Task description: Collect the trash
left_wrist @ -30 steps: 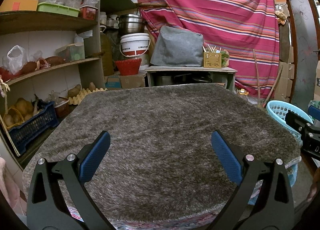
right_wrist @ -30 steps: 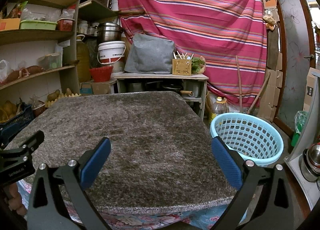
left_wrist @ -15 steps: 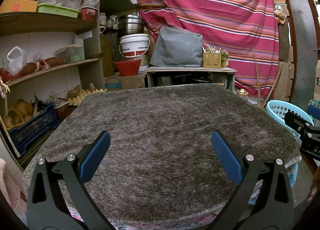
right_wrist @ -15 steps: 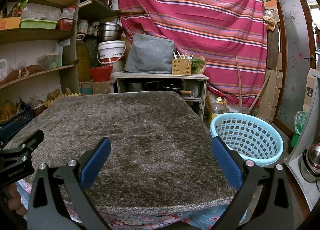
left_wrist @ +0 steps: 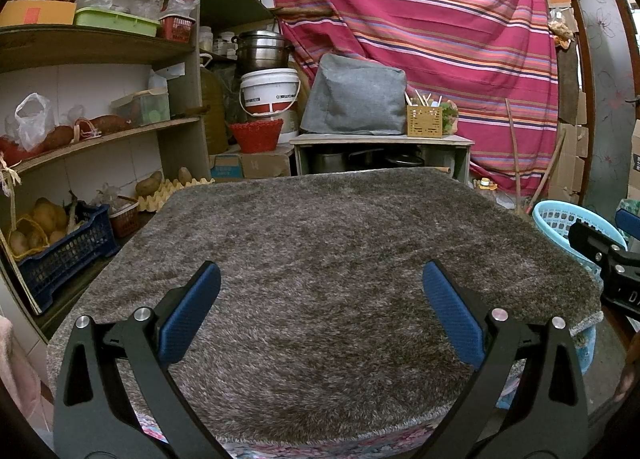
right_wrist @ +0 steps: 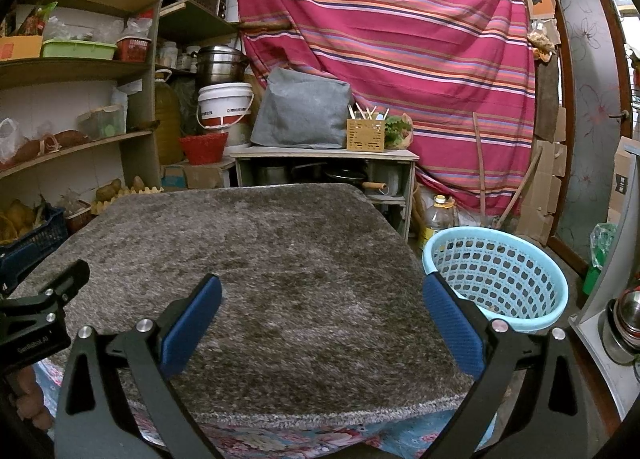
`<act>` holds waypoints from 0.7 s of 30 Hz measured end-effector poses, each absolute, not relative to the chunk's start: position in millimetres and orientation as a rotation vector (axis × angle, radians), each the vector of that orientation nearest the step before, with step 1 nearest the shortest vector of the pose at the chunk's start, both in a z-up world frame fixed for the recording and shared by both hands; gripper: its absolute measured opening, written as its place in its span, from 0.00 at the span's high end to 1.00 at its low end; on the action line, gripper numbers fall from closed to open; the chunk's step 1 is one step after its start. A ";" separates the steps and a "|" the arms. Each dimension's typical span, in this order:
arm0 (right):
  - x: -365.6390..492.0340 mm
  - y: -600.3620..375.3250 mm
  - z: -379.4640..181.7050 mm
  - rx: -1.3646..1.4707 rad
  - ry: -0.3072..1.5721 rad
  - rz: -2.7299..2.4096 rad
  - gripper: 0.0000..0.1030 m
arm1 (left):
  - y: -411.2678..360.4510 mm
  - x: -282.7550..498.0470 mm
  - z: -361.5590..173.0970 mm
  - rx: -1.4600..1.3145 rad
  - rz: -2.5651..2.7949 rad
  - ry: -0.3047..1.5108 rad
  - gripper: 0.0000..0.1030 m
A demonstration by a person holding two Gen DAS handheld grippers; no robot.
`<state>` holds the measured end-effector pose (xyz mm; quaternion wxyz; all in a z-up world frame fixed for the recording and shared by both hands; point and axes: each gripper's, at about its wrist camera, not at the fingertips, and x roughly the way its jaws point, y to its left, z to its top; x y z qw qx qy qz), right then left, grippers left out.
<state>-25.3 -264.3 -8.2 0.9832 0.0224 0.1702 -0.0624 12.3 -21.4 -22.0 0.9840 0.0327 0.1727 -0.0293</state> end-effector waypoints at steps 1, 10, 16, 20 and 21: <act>-25.8 -264.6 -8.6 0.045 0.343 -0.126 0.04 | -23.4 10.7 -21.6 0.066 -0.057 0.347 0.05; -25.4 -264.1 -8.3 0.045 0.342 -0.126 0.04 | -23.8 9.7 -20.5 0.062 -0.054 0.345 0.05; -25.6 -263.9 -8.7 0.045 0.342 -0.126 0.04 | -23.4 9.7 -20.3 0.062 -0.054 0.344 0.05; -24.9 -263.4 -8.5 0.045 0.343 -0.126 0.04 | -23.1 9.8 -20.4 0.061 -0.054 0.344 0.05; -24.8 -263.2 -8.4 0.045 0.342 -0.126 0.04 | -22.8 10.4 -20.4 0.060 -0.053 0.344 0.05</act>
